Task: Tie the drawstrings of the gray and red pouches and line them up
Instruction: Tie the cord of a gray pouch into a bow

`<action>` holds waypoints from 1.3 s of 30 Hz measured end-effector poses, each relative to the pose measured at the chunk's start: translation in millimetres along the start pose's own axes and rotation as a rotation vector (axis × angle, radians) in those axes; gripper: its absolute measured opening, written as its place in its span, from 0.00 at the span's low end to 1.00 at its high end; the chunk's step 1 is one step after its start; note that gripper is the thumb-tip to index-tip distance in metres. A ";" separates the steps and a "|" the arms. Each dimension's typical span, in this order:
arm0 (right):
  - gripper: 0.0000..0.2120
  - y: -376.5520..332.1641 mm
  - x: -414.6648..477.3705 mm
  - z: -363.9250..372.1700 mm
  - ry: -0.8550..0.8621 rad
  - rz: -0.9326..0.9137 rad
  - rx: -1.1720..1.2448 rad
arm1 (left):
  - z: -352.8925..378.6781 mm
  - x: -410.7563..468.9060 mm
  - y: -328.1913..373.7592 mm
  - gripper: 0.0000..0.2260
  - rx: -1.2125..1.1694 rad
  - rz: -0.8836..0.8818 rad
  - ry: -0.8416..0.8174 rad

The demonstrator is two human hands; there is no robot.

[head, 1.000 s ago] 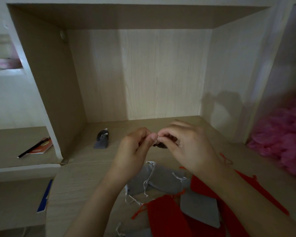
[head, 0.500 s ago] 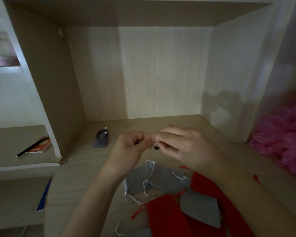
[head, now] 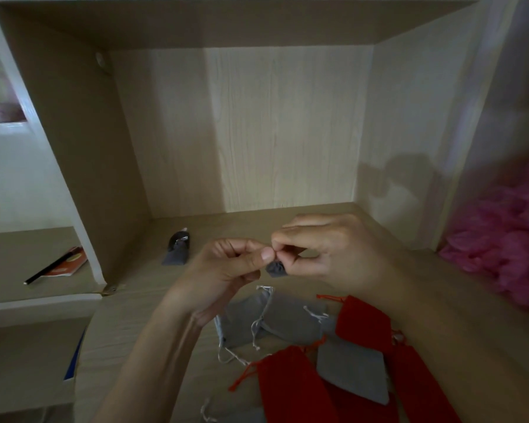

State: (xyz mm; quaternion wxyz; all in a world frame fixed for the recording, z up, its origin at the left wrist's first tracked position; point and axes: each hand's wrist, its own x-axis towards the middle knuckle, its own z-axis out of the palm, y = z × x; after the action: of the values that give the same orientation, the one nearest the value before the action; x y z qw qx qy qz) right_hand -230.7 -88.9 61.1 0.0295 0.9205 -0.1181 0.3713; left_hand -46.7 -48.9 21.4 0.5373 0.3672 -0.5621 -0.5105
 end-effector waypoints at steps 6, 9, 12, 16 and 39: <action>0.06 -2.2 0.6 -0.2 0.040 -0.010 0.098 | -2.7 1.2 -1.1 0.20 -0.082 -0.064 -0.015; 0.03 -1.0 0.6 1.1 0.028 -0.011 0.103 | -2.7 2.3 -0.6 0.19 -0.167 -0.120 -0.051; 0.03 3.7 0.0 -1.8 -0.028 0.030 0.146 | -0.4 4.2 -1.6 0.16 -0.220 -0.154 -0.059; 0.03 5.5 -2.2 -3.4 -0.084 0.293 0.438 | 4.2 5.7 -3.6 0.14 -0.210 -0.151 -0.052; 0.11 9.0 -0.8 23.2 -0.079 0.751 0.755 | 7.6 5.2 -7.6 0.08 0.581 0.316 0.285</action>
State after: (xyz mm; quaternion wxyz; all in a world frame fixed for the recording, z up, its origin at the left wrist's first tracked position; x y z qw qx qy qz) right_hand -217.7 -100.8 43.5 -0.4433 0.7747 -0.2984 0.3381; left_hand -55.9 -54.1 16.0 0.5559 0.4806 -0.6530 -0.1833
